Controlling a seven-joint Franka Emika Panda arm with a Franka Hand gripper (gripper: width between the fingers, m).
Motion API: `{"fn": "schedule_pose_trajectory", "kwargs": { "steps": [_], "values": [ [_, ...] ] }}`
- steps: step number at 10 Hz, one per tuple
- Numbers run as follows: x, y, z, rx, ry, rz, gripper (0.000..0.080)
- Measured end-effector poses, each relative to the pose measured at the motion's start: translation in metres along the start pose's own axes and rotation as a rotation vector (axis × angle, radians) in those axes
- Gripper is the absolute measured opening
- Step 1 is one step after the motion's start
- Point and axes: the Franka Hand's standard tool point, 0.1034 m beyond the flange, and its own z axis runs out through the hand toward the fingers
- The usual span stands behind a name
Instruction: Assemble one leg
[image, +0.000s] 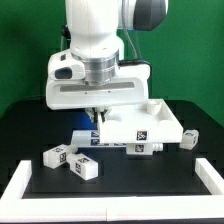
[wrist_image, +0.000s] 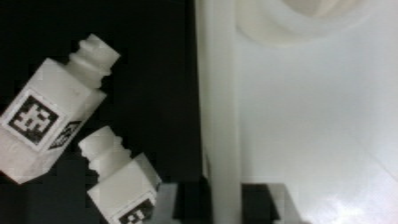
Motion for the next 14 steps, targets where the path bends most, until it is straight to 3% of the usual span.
{"fn": "schedule_pose_trajectory", "kwargs": {
  "steps": [3,4,6,7,12,14],
  "values": [
    [0.003,-0.006,0.003,-0.009,0.006,-0.004,0.0054],
    [0.017,-0.011,0.002,-0.016,0.013,-0.001,0.0054],
    [0.064,-0.027,-0.001,-0.037,0.050,-0.016,0.0054],
    [0.081,-0.039,0.001,-0.039,0.093,-0.009,0.0054],
    [0.079,-0.038,0.006,-0.041,0.089,-0.016,0.0054],
    [0.076,-0.031,0.019,-0.041,0.074,0.015,0.0054]
  ]
}}
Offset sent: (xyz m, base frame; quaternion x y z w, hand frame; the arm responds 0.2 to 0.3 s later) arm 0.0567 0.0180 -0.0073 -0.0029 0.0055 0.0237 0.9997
